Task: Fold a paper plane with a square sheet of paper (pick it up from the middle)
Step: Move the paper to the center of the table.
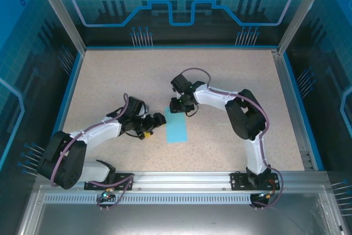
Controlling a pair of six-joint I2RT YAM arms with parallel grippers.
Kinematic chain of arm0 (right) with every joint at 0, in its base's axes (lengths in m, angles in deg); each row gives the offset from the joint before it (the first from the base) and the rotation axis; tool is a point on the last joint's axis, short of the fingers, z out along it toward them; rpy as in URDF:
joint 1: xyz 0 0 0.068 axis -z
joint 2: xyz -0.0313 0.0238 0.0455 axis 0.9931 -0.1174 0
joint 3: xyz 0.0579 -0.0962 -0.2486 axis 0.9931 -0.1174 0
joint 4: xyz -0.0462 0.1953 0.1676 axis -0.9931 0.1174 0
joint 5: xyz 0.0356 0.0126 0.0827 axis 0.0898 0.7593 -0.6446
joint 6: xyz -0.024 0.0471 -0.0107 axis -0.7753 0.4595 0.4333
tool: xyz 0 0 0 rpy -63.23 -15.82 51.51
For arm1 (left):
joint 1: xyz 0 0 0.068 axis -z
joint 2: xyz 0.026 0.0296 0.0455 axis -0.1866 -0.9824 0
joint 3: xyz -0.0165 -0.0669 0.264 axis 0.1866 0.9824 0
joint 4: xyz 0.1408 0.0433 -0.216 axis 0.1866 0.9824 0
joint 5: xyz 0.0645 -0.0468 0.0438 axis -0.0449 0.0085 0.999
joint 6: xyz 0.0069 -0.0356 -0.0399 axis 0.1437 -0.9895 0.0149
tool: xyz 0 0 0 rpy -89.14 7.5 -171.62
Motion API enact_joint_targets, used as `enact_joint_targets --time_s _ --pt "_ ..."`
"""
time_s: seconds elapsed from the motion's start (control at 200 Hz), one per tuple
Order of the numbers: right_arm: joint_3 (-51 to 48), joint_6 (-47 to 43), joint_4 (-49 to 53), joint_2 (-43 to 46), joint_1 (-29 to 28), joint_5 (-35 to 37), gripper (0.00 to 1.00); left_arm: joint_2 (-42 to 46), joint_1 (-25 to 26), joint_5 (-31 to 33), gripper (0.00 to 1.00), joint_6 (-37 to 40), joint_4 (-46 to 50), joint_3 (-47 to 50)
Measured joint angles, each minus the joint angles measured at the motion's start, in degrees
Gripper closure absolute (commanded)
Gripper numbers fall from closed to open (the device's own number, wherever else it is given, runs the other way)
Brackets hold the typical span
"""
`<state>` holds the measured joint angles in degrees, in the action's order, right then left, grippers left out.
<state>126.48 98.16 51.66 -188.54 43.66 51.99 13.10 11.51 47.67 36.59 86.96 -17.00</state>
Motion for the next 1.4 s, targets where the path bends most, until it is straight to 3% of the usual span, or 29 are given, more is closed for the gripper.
enact_joint_targets --time_s 0.57,1.401 --pt "-2.14 6.12 -3.28 -1.51 4.94 -3.74 0.66 -3.08 7.91 -2.58 0.18 -4.44 -1.7 -1.03" --pt "-4.33 10.05 -6.27 -1.29 7.08 -8.85 0.67 -12.2 11.65 -0.35 0.19 -5.64 1.84 -8.0"
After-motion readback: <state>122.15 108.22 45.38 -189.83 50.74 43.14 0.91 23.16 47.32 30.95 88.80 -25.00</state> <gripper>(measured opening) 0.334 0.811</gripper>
